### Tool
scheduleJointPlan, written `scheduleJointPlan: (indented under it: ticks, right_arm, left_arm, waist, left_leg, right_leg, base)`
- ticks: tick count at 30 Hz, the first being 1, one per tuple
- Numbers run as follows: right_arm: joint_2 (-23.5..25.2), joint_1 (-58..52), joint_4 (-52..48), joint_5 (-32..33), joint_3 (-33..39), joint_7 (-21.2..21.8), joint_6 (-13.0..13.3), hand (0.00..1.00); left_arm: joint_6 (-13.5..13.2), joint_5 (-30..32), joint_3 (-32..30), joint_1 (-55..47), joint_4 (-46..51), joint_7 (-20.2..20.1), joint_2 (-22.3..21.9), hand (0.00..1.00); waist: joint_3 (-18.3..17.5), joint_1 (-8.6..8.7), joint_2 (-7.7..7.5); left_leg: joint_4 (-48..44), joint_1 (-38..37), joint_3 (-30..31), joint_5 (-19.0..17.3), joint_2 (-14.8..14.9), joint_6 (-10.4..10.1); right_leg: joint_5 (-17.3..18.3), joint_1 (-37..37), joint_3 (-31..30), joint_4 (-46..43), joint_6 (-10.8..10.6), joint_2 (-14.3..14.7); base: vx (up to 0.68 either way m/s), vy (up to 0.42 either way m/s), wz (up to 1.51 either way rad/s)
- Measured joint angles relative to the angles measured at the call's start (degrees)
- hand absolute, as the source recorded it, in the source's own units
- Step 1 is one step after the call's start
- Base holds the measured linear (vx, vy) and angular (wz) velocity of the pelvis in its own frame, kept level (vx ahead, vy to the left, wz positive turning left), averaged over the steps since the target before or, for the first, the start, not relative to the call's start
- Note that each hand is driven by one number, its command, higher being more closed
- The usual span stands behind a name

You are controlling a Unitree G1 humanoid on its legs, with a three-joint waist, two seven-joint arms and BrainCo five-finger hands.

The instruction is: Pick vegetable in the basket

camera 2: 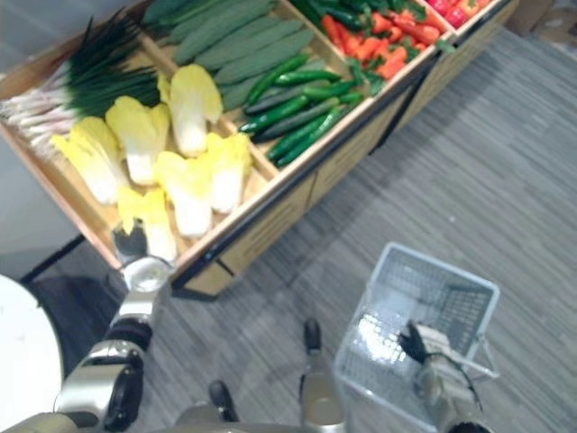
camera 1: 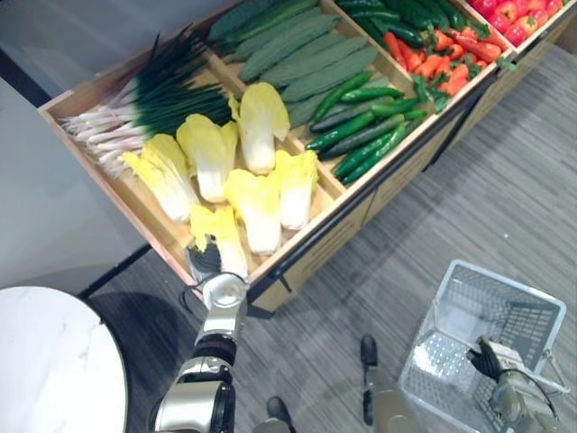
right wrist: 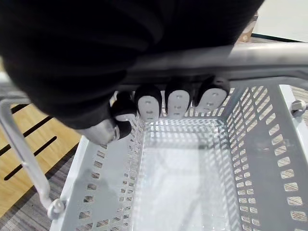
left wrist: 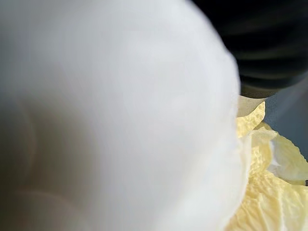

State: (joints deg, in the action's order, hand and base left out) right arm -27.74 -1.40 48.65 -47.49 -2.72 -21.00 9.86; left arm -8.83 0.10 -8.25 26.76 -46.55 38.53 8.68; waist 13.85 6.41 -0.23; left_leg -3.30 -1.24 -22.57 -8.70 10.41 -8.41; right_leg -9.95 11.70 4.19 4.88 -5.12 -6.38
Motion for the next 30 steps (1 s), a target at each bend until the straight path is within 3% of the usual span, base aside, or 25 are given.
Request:
scheduleJointPlan:
  ticks: [5, 13, 21, 30]
  right_arm:
    - [1.9, -0.1, 1.2, -1.0, 1.9, 0.0, -1.2, 1.0]
    - [2.4, -1.2, 1.5, -2.1, 4.7, 0.2, -2.1, 1.0]
    - [2.5, -2.6, 1.6, -2.1, 7.0, 0.4, -2.2, 1.0]
    - [3.4, -3.6, 1.8, -2.1, 9.0, 1.0, -2.3, 1.0]
  left_arm:
    - [0.1, 0.0, 0.9, -3.2, 5.4, -0.7, -0.5, 1.0]
    - [0.2, 0.2, 2.4, -8.4, 14.6, -2.6, -1.7, 1.0]
    - [0.6, 0.8, 6.0, -14.1, 22.2, -5.2, -4.5, 1.0]
    - [0.7, 1.4, 5.6, -17.3, 29.1, -5.1, -6.4, 1.0]
  waist:
    - [-0.1, 0.83, 0.13]
    - [-0.4, 0.72, 0.69]
    - [-1.9, -0.45, 2.13]
    - [-3.8, -0.48, 2.08]
  left_leg:
    - [-0.2, -0.1, 1.4, 0.0, 0.2, 0.0]
    - [-2.1, 0.1, 2.8, 0.0, -0.2, 0.0]
    - [-2.9, 0.4, 4.4, -0.6, 0.3, 0.1]
    - [-3.0, 2.1, 5.9, -0.9, 0.8, 0.0]
  right_leg:
    - [0.0, -1.2, 1.5, 0.1, 0.0, -0.1]
    - [0.1, -2.3, 2.2, -0.2, 0.1, -1.0]
    - [0.5, -3.0, 3.5, -0.4, 0.7, -0.8]
    - [0.4, -2.9, 4.7, 0.2, 0.6, -0.5]
  base:
    - [0.01, -0.03, 0.13]
    - [-0.01, -0.018, 0.05]
    - [-0.05, -0.035, 0.09]
    - [-0.08, -0.042, 0.06]
